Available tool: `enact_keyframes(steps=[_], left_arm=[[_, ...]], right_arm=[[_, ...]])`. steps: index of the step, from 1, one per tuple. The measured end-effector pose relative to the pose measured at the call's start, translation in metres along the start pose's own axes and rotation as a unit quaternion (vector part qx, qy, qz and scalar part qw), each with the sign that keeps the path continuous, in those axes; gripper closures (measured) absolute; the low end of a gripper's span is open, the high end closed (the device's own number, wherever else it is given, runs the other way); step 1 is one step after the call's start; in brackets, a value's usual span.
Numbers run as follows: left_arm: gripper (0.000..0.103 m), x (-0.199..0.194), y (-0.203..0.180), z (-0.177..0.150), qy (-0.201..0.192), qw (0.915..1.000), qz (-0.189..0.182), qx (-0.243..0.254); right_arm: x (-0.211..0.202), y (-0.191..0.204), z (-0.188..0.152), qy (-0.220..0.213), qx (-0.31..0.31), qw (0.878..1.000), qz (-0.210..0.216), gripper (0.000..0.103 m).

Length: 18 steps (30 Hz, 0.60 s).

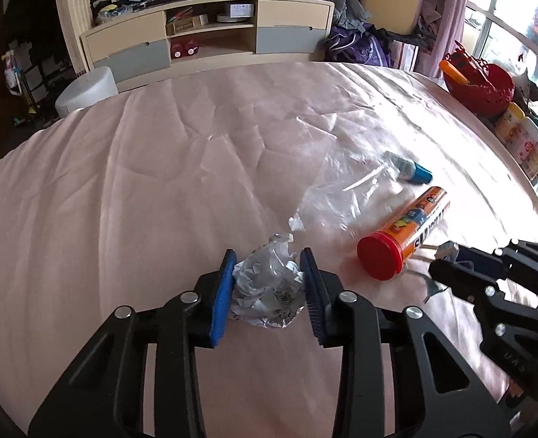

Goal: Collect trash
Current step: 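Grasp the silver candy wrapper with the right gripper while the left grasps the foil ball, then carry the foil ball and silver wrapper into the black bin and open both grippers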

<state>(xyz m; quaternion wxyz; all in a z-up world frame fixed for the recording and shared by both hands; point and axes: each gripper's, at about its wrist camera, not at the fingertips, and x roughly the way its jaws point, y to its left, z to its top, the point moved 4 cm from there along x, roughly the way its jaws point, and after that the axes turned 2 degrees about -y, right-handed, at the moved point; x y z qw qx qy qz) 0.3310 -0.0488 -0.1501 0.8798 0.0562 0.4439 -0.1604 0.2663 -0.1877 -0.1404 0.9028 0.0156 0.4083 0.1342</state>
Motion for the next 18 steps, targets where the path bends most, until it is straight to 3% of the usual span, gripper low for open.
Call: enact_keyframes(steps=[9,18], left_arm=[[0.072,-0.065,-0.02,-0.034,-0.022,0.9997,0.005,0.011],[0.071,-0.147,-0.059,-0.096,-0.043,0.9988,0.015,0.021]], right_arm=[[-0.061,0.008,-0.013,-0.039,-0.001,0.999,0.004,0.086],[-0.125,0.031,-0.054,-0.063,-0.002,0.998,0.021,0.086]])
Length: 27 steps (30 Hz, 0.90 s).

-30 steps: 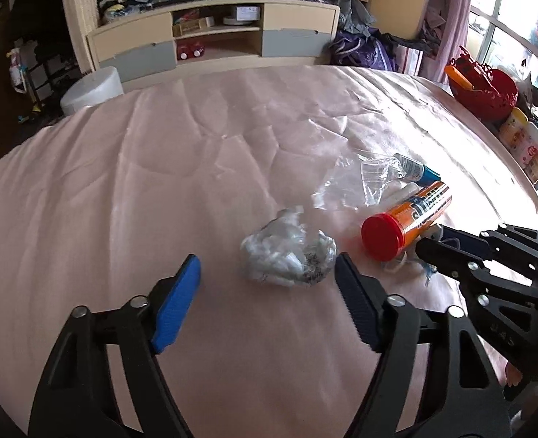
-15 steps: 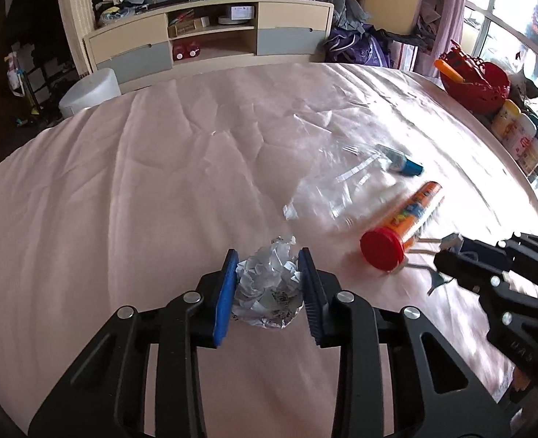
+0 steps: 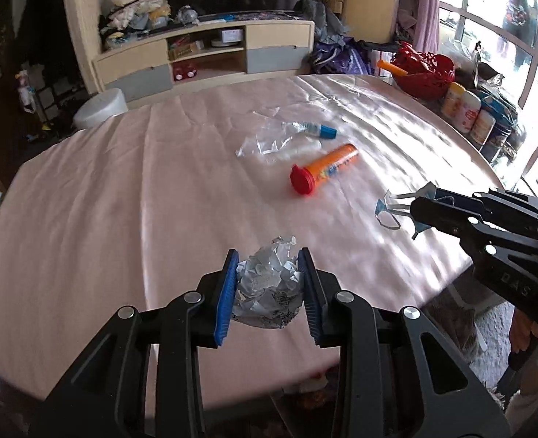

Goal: Collect trash
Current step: 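Carry the foil ball and silver wrapper into the black bin and open both grippers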

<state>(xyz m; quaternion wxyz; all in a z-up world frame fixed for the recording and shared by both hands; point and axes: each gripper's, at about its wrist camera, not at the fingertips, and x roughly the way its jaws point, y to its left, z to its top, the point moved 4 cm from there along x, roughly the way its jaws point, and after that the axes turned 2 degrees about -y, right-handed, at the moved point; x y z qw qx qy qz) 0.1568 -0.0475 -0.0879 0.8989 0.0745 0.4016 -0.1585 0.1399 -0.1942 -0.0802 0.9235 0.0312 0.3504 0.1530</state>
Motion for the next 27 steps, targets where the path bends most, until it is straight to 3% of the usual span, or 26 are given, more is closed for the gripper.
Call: enact_keyframes(steps=[6,12,19,27], left_arm=[[0.071,-0.045,-0.017,-0.044,-0.009,0.9995,-0.016,-0.026],[0.07,-0.058,-0.035,-0.098,0.005,0.9957,-0.051,-0.078],[0.07,-0.029,-0.051,-0.16,0.05,0.9903,-0.063,-0.113],[0.07,0.001,-0.049,-0.185,0.1,0.9868,-0.066,-0.11]], right_arm=[[-0.028,0.007,-0.033,0.005,0.005,1.0,0.001,0.085],[-0.043,0.011,-0.074,0.019,0.015,1.0,0.013,0.085],[-0.036,0.006,-0.115,0.046,0.049,0.998,0.007,0.085],[-0.002,0.008,-0.153,0.103,0.072,0.992,0.017,0.085]])
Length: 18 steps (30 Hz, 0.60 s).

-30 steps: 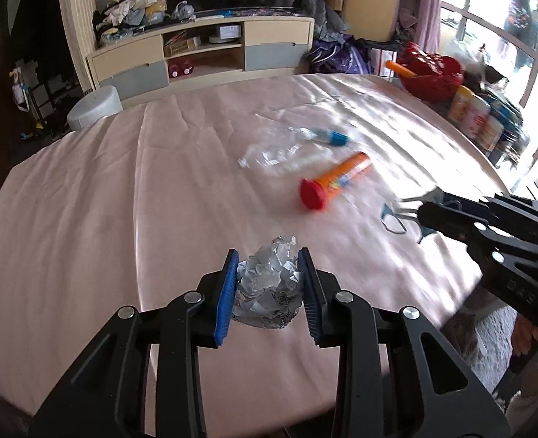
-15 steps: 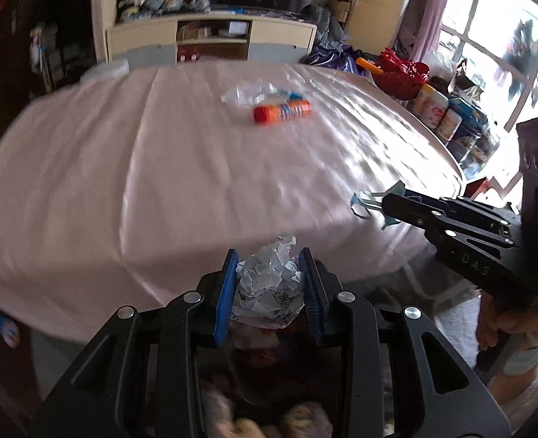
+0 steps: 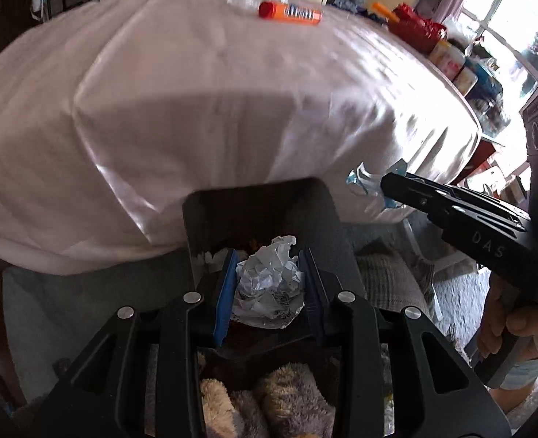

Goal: Collect trash
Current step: 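Carry the foil ball and silver wrapper into the black bin and open both grippers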

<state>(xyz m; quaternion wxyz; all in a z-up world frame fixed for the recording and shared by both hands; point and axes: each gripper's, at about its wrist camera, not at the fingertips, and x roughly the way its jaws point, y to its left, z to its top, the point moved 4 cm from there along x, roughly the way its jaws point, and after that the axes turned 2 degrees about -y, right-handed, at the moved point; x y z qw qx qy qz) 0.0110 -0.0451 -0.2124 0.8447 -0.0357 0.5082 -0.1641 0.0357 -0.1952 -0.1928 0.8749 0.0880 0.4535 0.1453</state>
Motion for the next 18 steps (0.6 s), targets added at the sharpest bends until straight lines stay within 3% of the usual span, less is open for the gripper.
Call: enact_keyframes(steps=[7,15,17,18], left_arm=[[0.07,0.025,-0.003,-0.007,0.048,0.9987,-0.018,0.003],[0.064,0.028,-0.009,-0.01,0.053,0.9983,-0.016,0.017],[0.062,0.028,-0.007,-0.01,0.053,0.9984,-0.014,0.015],[0.061,0.027,-0.006,-0.009,0.054,0.9984,-0.013,0.014]], right_arm=[[0.023,0.001,-0.01,0.035,0.007,0.999,-0.013,0.084],[0.035,0.007,-0.009,0.056,0.008,0.998,-0.001,0.083],[0.037,0.006,-0.009,0.059,0.015,0.998,0.0,0.078],[0.037,0.005,-0.01,0.059,0.018,0.998,0.002,0.071]])
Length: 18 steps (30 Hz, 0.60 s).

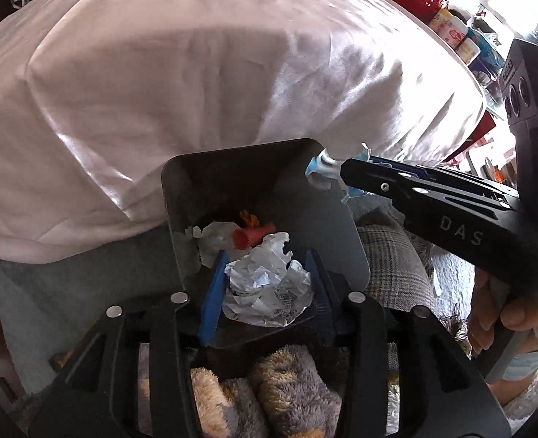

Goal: Collect trash
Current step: 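Carry the foil ball and silver wrapper into the black bin and open both grippers, then move both grippers back over the table toward the orange M&M's tube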

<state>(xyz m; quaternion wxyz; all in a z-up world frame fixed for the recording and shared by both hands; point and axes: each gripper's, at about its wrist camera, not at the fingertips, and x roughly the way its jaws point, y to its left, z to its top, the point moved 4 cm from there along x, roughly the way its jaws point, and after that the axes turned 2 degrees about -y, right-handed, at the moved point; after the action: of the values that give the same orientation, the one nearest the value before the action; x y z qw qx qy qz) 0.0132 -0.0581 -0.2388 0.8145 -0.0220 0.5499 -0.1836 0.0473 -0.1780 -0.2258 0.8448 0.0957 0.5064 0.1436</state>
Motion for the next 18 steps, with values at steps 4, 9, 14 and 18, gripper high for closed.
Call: enact_keyframes(steps=[4,9,14,18], left_arm=[[0.055,0.0,0.003,0.0,0.002,1.0,0.001,-0.004],[0.03,-0.001,0.003,0.001,-0.002,1.0,0.002,-0.007],[0.014,-0.003,0.006,0.003,-0.008,0.9998,0.013,-0.012],[0.008,-0.01,0.004,0.006,-0.018,0.9996,0.019,-0.008]], right_arm=[[-0.002,-0.002,-0.002,-0.002,0.004,1.0,-0.002,0.064],[-0.008,-0.007,-0.002,-0.01,0.01,1.0,-0.004,0.048],[-0.019,-0.014,0.003,-0.026,0.017,0.999,-0.018,0.023],[-0.031,-0.024,0.009,-0.04,0.017,0.999,-0.029,0.005]])
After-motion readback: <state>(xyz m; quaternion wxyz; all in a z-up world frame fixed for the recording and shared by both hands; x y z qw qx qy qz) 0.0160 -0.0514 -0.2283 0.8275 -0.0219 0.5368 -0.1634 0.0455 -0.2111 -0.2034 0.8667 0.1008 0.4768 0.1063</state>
